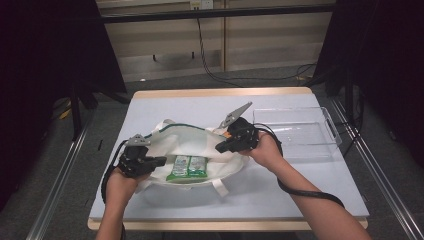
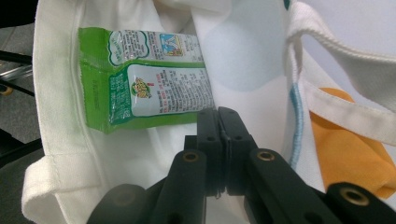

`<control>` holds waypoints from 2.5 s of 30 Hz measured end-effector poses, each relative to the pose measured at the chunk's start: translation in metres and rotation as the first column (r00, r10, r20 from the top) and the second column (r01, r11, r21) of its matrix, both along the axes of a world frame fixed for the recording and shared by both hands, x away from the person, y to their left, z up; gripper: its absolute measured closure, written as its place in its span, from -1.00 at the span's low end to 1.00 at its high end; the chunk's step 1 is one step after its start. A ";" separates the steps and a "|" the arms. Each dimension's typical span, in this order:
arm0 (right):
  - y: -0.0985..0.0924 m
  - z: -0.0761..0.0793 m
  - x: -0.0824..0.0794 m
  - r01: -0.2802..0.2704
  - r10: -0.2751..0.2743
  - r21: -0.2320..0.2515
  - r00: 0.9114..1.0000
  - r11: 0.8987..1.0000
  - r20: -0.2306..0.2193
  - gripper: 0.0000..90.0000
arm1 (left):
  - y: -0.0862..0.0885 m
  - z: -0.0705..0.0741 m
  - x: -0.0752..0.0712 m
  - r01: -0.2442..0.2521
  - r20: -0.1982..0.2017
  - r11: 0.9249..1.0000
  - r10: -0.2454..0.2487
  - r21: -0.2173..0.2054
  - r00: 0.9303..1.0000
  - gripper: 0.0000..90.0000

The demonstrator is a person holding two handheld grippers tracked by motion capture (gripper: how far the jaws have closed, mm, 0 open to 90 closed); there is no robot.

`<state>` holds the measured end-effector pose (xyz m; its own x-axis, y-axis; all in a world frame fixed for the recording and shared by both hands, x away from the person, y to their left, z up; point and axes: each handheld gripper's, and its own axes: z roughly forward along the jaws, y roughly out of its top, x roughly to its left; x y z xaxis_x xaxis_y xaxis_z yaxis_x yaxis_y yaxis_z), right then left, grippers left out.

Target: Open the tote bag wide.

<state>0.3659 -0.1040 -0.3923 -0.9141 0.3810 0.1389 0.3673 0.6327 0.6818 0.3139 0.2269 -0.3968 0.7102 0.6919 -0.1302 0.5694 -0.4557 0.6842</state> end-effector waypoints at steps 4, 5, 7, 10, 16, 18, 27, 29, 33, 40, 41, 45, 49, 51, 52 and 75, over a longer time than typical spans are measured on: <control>0.000 0.000 0.000 -0.001 0.001 0.000 1.000 1.000 0.001 0.96 | 0.003 -0.001 -0.001 -0.005 -0.011 1.000 0.005 0.005 1.000 1.00; 0.000 0.000 0.000 -0.002 0.002 0.000 1.000 1.000 0.004 0.96 | 0.003 -0.001 -0.002 0.004 -0.004 1.000 -0.004 0.009 1.000 1.00; 0.000 0.000 0.000 0.001 -0.001 0.001 1.000 1.000 0.003 0.96 | 0.003 -0.002 -0.003 0.002 0.002 1.000 -0.003 0.022 1.000 1.00; -0.001 -0.001 0.002 0.009 -0.009 0.002 1.000 1.000 0.004 0.97 | 0.004 -0.004 -0.004 0.018 0.014 0.998 -0.018 0.052 1.000 1.00; -0.003 0.000 0.002 0.011 -0.011 0.000 1.000 1.000 0.001 0.97 | 0.009 -0.003 -0.005 0.010 0.022 0.998 -0.011 0.055 1.000 1.00; -0.002 0.000 0.002 0.015 -0.015 -0.004 1.000 1.000 0.001 0.97 | 0.011 -0.002 -0.006 0.013 0.015 0.999 -0.013 0.047 1.000 1.00; 0.001 0.002 0.000 0.004 -0.004 0.003 1.000 1.000 0.016 0.98 | 0.018 0.006 -0.009 -0.013 0.025 1.000 0.013 0.018 1.000 0.98; 0.001 0.002 0.001 0.013 -0.013 -0.002 1.000 1.000 0.012 1.00 | 0.020 0.005 -0.011 -0.012 0.020 1.000 0.012 0.026 1.000 0.98; -0.001 0.001 0.004 0.026 -0.026 -0.008 1.000 1.000 0.007 1.00 | 0.027 0.000 -0.015 -0.027 0.019 0.999 0.027 0.031 0.999 0.98; 0.000 -0.001 0.007 0.028 -0.027 -0.015 1.000 1.000 0.012 1.00 | 0.035 -0.006 -0.020 -0.030 0.003 0.999 0.029 0.026 1.000 0.98; -0.001 -0.002 0.008 0.029 -0.029 -0.014 0.999 0.999 0.013 1.00 | 0.036 -0.007 -0.020 -0.028 0.006 0.999 0.028 0.027 1.000 0.98; -0.004 -0.004 0.010 0.051 -0.051 -0.016 0.999 0.999 0.010 1.00 | 0.035 -0.010 -0.020 -0.024 0.004 0.999 0.024 0.032 1.000 0.98; -0.006 -0.005 0.010 0.055 -0.055 -0.016 0.998 0.998 0.011 1.00 | 0.036 -0.015 -0.020 -0.023 -0.007 0.999 0.023 0.035 1.000 0.98; -0.006 -0.006 0.011 0.051 -0.051 -0.021 0.999 0.998 0.011 1.00 | 0.037 -0.016 -0.021 -0.026 -0.010 0.999 0.026 0.039 1.000 0.98; -0.006 -0.006 0.012 0.050 -0.049 -0.023 0.999 0.999 0.012 1.00 | 0.037 -0.017 -0.021 -0.023 -0.014 0.999 0.024 0.038 1.000 0.98; -0.011 -0.015 0.023 0.098 -0.098 -0.051 0.995 0.994 -0.013 1.00 | 0.040 -0.027 -0.023 -0.022 -0.033 0.999 0.024 0.038 0.999 0.97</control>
<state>0.3885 -0.1147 -0.4075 -0.8698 0.4755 0.1316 0.4398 0.6264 0.6436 0.2912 0.2665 -0.4234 0.6897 0.7129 -0.1272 0.6023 -0.4673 0.6472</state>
